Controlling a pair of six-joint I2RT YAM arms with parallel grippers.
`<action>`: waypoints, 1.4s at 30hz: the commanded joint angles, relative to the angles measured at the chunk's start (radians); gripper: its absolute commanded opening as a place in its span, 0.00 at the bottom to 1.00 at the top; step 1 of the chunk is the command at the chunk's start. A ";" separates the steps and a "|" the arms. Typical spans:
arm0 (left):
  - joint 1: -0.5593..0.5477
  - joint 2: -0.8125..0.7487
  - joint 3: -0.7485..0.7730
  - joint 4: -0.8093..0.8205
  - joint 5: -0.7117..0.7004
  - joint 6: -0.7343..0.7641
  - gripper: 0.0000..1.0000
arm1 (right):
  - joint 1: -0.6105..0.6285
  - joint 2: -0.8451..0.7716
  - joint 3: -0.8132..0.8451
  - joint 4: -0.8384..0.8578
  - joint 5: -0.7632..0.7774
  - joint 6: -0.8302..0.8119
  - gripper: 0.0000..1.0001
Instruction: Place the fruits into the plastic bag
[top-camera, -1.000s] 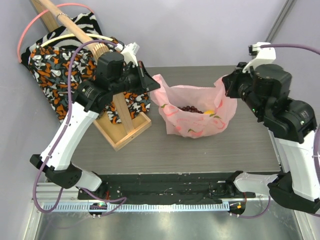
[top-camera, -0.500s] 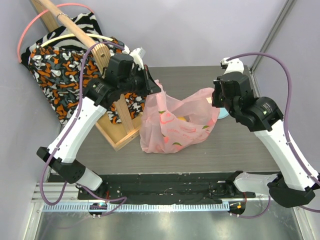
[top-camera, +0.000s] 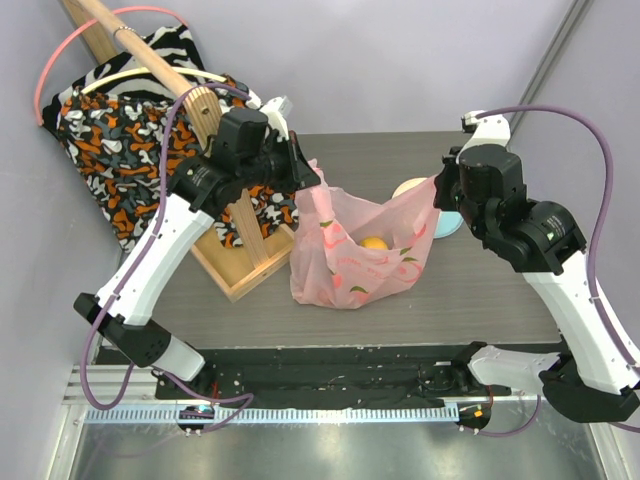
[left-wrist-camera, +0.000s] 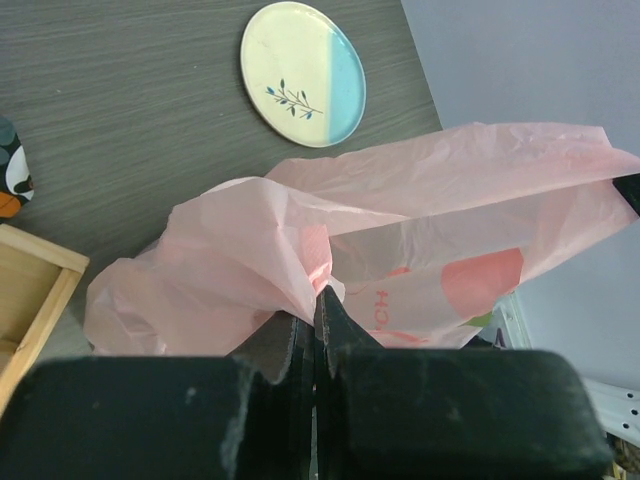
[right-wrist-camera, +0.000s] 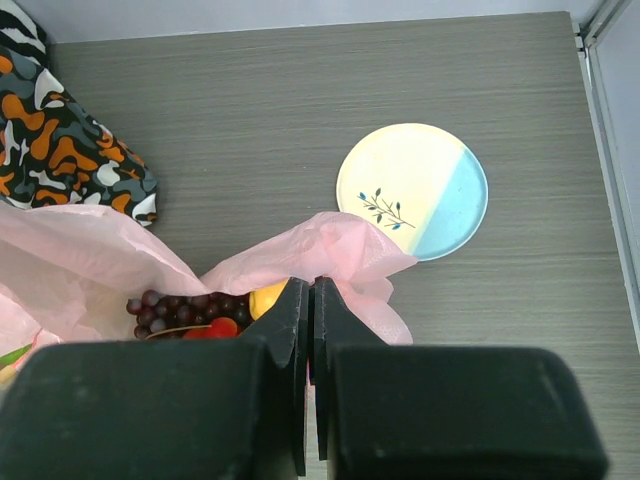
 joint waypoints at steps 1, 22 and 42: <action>0.002 -0.004 0.017 0.036 0.014 0.030 0.00 | 0.000 -0.013 0.010 0.051 0.034 0.006 0.01; 0.002 -0.139 -0.098 0.044 -0.046 0.154 0.96 | 0.000 -0.048 -0.030 0.140 -0.006 -0.046 0.92; -0.008 -0.548 -0.400 0.260 -0.104 0.231 1.00 | -0.002 -0.203 -0.227 0.319 0.075 -0.068 0.94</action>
